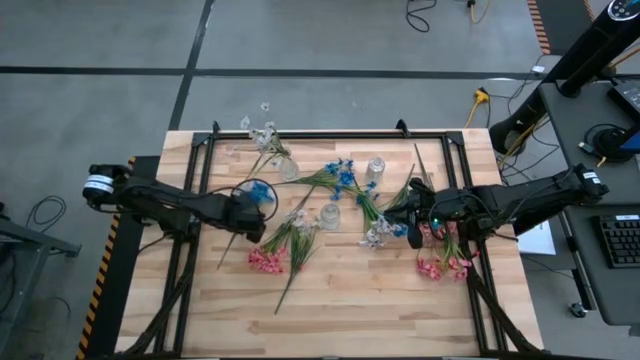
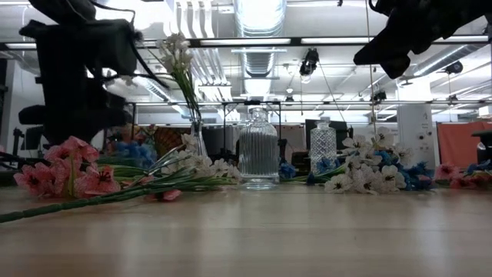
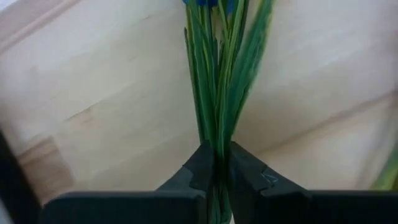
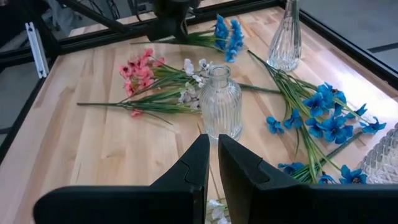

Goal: Sort flowers into vase by color
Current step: Put the left blue flower into the middle transparent vase

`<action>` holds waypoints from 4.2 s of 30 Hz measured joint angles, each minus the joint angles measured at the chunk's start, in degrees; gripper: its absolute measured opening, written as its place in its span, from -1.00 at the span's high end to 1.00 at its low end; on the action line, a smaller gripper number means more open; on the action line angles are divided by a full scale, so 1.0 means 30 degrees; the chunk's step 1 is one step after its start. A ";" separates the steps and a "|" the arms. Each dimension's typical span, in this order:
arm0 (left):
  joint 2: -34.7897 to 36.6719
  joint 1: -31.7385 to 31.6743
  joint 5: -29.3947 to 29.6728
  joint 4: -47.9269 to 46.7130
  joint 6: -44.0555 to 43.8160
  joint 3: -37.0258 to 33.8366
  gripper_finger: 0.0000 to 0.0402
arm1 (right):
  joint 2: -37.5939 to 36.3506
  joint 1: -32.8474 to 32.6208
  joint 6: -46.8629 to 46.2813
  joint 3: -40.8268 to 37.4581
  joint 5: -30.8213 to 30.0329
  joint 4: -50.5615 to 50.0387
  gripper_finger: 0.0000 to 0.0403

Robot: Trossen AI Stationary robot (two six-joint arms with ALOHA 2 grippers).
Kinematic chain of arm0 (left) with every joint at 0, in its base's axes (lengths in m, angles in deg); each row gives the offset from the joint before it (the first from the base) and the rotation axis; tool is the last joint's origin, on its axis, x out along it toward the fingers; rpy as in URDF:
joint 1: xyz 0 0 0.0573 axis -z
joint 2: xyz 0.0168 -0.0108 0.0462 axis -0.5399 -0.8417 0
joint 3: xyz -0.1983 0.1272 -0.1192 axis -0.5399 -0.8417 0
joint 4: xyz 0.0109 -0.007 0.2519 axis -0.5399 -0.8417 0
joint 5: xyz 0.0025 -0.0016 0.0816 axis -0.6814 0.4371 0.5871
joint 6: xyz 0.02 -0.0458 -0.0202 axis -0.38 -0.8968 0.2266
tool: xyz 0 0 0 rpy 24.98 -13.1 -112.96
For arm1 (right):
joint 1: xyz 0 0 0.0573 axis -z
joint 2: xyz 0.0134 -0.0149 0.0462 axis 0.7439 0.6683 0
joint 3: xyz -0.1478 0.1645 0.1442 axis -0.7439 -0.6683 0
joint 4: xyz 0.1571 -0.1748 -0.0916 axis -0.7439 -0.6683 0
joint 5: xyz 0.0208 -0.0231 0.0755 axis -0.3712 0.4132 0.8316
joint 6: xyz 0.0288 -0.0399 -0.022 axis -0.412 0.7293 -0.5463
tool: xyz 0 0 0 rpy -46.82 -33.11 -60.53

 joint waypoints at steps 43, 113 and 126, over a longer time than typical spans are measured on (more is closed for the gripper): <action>0.4609 0.0637 0.2132 -1.3167 0.7966 1.4326 0.92 | -0.0029 0.0007 0.0670 -0.0007 -0.0058 0.0030 0.86; -0.3325 0.6298 0.6902 1.8077 2.6319 1.2603 0.95 | 0.3794 0.0004 0.6653 0.0198 0.3702 1.5352 -0.07; -0.6458 0.5204 0.8570 2.3884 2.8283 1.2683 0.95 | 0.6623 -0.0036 0.6002 0.1444 0.4819 1.5450 -0.18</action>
